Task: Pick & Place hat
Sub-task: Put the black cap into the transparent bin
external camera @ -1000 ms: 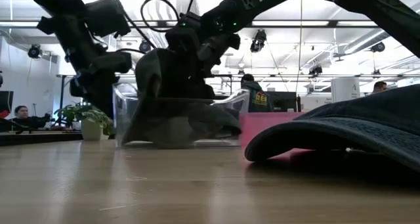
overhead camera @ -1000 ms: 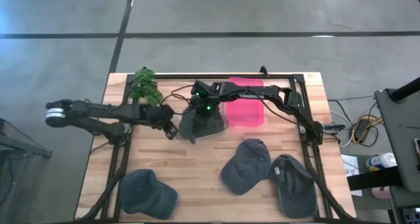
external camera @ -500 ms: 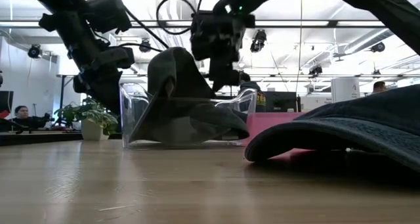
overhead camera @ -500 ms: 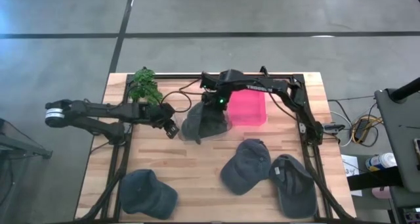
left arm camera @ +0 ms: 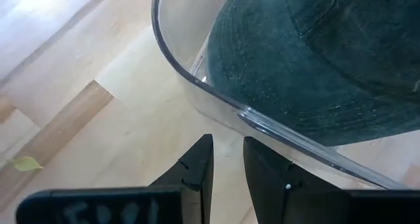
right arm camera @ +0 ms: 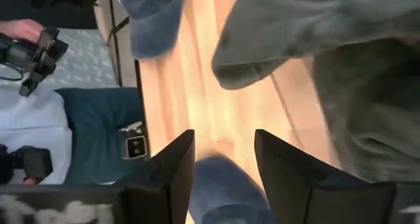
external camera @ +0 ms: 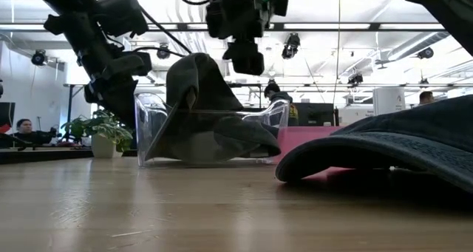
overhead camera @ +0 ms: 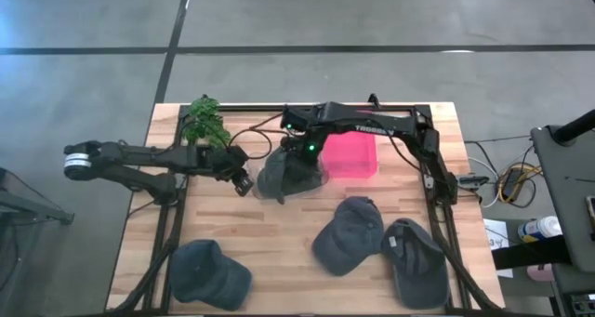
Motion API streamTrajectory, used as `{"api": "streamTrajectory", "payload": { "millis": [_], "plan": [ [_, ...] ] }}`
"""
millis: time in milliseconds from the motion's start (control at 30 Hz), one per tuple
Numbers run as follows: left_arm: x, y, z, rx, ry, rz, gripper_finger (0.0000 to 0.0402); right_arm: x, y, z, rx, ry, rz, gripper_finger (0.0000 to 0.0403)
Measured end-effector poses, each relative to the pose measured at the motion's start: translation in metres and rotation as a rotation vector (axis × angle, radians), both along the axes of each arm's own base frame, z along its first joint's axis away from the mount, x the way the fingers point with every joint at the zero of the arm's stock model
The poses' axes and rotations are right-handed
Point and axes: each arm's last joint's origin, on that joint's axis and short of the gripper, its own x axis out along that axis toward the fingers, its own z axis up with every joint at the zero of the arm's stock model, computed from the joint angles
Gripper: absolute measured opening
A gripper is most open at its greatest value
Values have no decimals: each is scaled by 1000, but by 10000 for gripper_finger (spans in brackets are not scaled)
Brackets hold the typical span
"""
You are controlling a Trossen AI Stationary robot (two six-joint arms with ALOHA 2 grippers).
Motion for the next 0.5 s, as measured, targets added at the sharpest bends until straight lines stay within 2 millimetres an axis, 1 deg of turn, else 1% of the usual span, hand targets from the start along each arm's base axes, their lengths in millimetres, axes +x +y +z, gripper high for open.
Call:
{"api": "streamTrajectory", "payload": {
  "millis": [67, 167, 333, 433, 500],
  "plan": [
    [1, 0, 2, 16, -9, -12, 78, 7, 7, -3, 12, -6, -9, 149],
    [1, 0, 2, 32, -1, -34, 78, 15, 16, -4, 38, -15, -42, 143],
    [1, 0, 1, 58, 13, -74, 78, 33, 37, -2, 97, -61, -99, 132],
    [1, 0, 1, 74, 20, -99, 78, 40, 51, -7, 132, -39, -124, 127],
    [1, 0, 1, 85, 25, -116, 78, 41, 59, -11, 131, 7, -156, 124]
  ]
}}
